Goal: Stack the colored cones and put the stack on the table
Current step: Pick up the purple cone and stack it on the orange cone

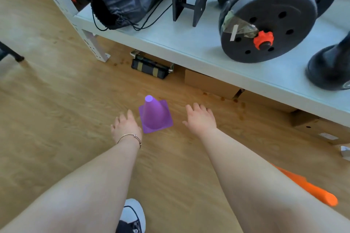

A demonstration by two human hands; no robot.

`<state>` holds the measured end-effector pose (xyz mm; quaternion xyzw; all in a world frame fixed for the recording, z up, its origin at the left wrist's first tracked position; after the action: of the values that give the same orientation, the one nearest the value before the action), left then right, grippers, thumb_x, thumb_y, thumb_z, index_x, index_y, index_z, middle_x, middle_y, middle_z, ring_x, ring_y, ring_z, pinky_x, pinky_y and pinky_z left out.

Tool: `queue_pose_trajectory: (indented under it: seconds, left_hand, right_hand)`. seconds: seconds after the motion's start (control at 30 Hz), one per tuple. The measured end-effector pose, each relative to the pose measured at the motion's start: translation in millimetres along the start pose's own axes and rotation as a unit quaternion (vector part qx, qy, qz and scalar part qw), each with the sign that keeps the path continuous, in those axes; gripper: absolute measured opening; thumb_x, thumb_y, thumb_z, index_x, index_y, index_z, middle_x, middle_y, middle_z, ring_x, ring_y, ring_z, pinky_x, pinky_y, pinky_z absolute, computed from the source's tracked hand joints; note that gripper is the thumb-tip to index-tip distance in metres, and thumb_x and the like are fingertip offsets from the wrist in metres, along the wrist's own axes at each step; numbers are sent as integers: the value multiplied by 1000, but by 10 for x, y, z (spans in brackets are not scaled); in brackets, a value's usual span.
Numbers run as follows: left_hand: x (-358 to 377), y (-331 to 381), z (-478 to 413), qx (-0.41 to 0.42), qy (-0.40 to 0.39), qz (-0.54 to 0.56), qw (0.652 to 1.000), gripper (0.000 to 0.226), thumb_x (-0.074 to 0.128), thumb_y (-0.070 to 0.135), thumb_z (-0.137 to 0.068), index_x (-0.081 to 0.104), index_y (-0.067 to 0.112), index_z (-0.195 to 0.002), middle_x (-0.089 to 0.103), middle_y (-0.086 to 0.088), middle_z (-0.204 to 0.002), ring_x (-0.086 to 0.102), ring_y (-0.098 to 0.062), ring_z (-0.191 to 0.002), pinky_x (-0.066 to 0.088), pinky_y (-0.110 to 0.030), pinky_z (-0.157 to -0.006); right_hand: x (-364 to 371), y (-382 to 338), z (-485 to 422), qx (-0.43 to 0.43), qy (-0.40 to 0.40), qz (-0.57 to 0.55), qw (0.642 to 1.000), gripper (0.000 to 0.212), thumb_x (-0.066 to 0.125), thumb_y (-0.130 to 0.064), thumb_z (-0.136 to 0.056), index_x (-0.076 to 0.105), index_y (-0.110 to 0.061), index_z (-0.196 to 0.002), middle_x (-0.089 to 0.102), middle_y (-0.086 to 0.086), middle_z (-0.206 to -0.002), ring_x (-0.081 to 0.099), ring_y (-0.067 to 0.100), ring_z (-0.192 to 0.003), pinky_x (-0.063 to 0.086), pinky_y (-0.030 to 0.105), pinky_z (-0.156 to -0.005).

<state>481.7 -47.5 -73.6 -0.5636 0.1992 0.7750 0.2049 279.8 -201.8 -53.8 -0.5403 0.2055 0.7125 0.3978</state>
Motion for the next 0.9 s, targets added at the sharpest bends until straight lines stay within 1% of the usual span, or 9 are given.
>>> queue_pose_trajectory:
  seconds: [0.1,0.3,0.37,0.43,0.5,0.57,0.7,0.8,0.9]
  left_hand:
    - [88,15,-190,14,-24,5,1000,72,62,26,-86,25,23,-148,35,-10,-152,32,-27,-141,28,-46,-113]
    - [294,51,-414,59,-71,-7,996,64,61,35,-88,31,26,-144,51,-8,-135,50,-30,-124,39,-40,-101]
    - [376,56,-458,60,-99,47,992,64,61,36,-88,32,28,-145,52,-8,-135,52,-31,-123,41,-40,-98]
    - [474,88,-464,69,-133,117,982,66,62,34,-88,32,28,-147,51,-7,-138,52,-31,-124,43,-39,-98]
    - [533,124,-456,73,-150,183,969,66,65,30,-87,34,28,-145,54,-6,-137,53,-31,-122,44,-37,-98]
    - [571,148,-428,71,-161,234,956,64,67,26,-85,38,29,-143,58,-3,-133,56,-29,-118,45,-35,-97]
    - [623,245,-282,86,-196,274,938,68,68,23,-84,36,32,-144,59,2,-133,56,-25,-121,44,-36,-102]
    - [593,412,-167,118,-216,250,936,68,67,23,-85,35,32,-144,59,1,-133,56,-24,-122,44,-35,-103]
    - [539,620,-17,146,-229,250,929,68,68,22,-84,36,32,-144,62,0,-131,57,-21,-122,44,-34,-104]
  right_hand:
    - [68,-271,-202,-35,-16,-1,999,50,59,-40,-92,43,-16,-133,50,12,-134,45,34,-125,38,45,-98]
    - [152,-512,-593,-67,-41,14,997,56,60,-35,-92,37,-22,-142,51,10,-139,46,34,-127,40,44,-99]
    - [226,-564,-670,-61,-76,-16,995,64,61,-35,-91,31,-28,-147,50,8,-141,46,34,-127,42,44,-98]
    - [340,-612,-677,-44,-124,-89,987,70,62,-34,-91,26,-33,-150,51,10,-138,49,35,-125,45,43,-98]
    - [410,-644,-667,-23,-145,-167,975,72,64,-28,-91,25,-29,-152,51,13,-140,51,35,-126,44,38,-101]
    - [426,-623,-652,-6,-142,-233,962,70,66,-19,-89,31,-26,-150,55,10,-140,54,30,-126,43,32,-101]
    - [410,-446,-531,6,-110,-306,946,71,74,-3,-77,47,-29,-137,67,-2,-120,64,16,-112,49,32,-100]
    - [384,-239,-335,17,-89,-323,942,70,75,-2,-76,50,-27,-136,65,-8,-104,65,11,-102,46,18,-90]
    - [347,-4,-120,28,-64,-321,944,69,78,-10,-75,51,-25,-137,69,-1,-112,66,14,-105,42,15,-87]
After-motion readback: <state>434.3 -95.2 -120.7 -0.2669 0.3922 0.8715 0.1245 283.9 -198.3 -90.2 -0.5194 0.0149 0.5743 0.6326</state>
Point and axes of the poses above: each hand's wrist, its own z-axis away from the middle knuckle, its own x-axis out of the palm, y = z × x, the point moved 8 cm from there along -z, towards the middle knuckle
